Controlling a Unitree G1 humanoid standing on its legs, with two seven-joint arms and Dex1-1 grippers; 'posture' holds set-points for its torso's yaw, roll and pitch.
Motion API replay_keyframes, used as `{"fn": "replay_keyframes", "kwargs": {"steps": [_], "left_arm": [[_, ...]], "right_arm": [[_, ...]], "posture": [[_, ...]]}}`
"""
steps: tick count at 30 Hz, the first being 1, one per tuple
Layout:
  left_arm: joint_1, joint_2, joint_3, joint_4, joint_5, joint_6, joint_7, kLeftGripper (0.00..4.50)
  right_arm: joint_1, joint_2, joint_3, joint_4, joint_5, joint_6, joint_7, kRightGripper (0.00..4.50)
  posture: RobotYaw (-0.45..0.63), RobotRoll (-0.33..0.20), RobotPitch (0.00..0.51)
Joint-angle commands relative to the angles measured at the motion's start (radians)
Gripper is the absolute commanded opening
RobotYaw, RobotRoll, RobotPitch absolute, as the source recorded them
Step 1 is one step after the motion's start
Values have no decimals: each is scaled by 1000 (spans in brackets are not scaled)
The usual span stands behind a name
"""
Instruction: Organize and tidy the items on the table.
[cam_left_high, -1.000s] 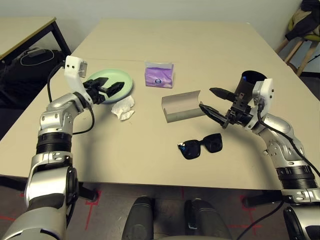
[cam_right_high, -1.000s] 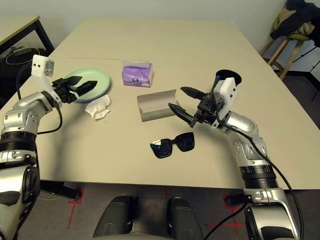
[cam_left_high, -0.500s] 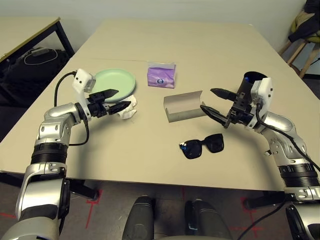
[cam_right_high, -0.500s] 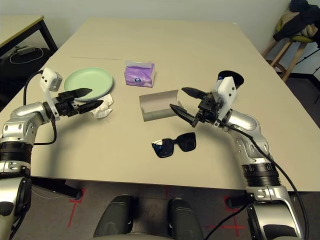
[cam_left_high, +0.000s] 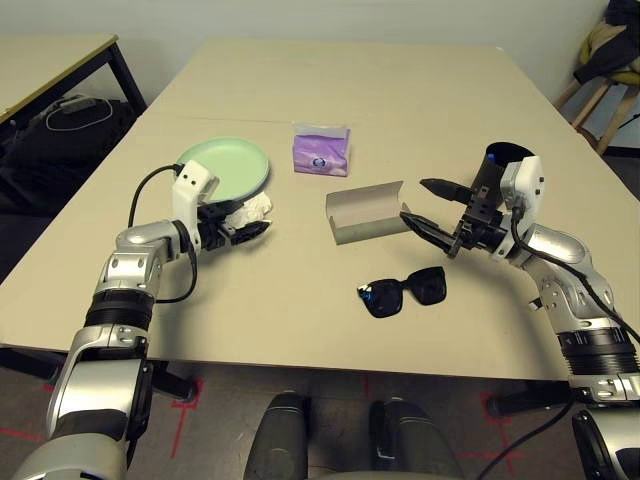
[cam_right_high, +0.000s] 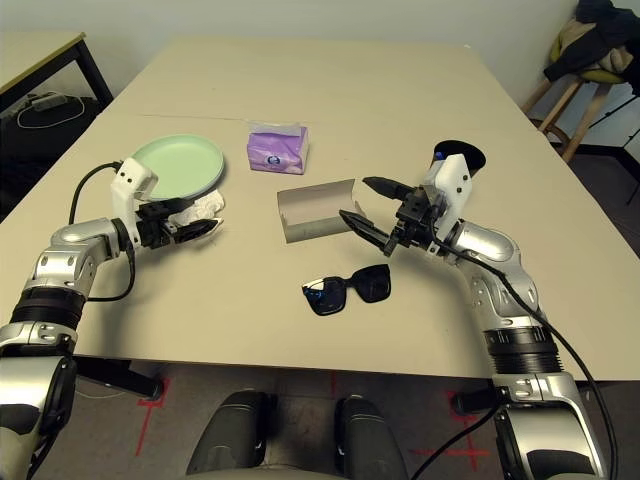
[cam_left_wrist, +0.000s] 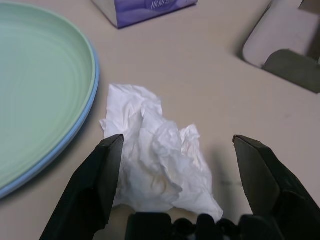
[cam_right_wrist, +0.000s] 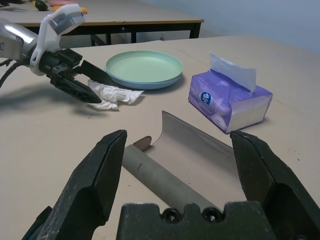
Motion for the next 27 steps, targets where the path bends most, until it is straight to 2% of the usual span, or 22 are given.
{"fn": "replay_keyframes", "kwargs": {"steps": [1, 9, 10, 20, 27], "left_arm": [[-8, 9, -7, 24, 20, 9, 9, 3451], [-21, 7, 2, 32, 17, 6, 17, 223], [-22, 8, 2, 30, 16, 7, 18, 38], [-76, 32, 32, -77, -44, 116, -28, 38], [-233, 28, 81, 14, -64, 117, 18, 38]], "right_arm": [[10, -7, -4, -9, -1, -8, 4, 4500], [11, -3, 0, -17, 0, -3, -1, 4500], [9, -2, 1, -18, 0, -1, -2, 4500], [-6, 1, 4, -27, 2, 15, -9, 4500], [-25, 18, 1, -13, 7, 17, -20, 4500]], "posture": [[189, 0, 79], [189, 0, 74], [190, 0, 74], [202, 0, 69], [208, 0, 63]]}}
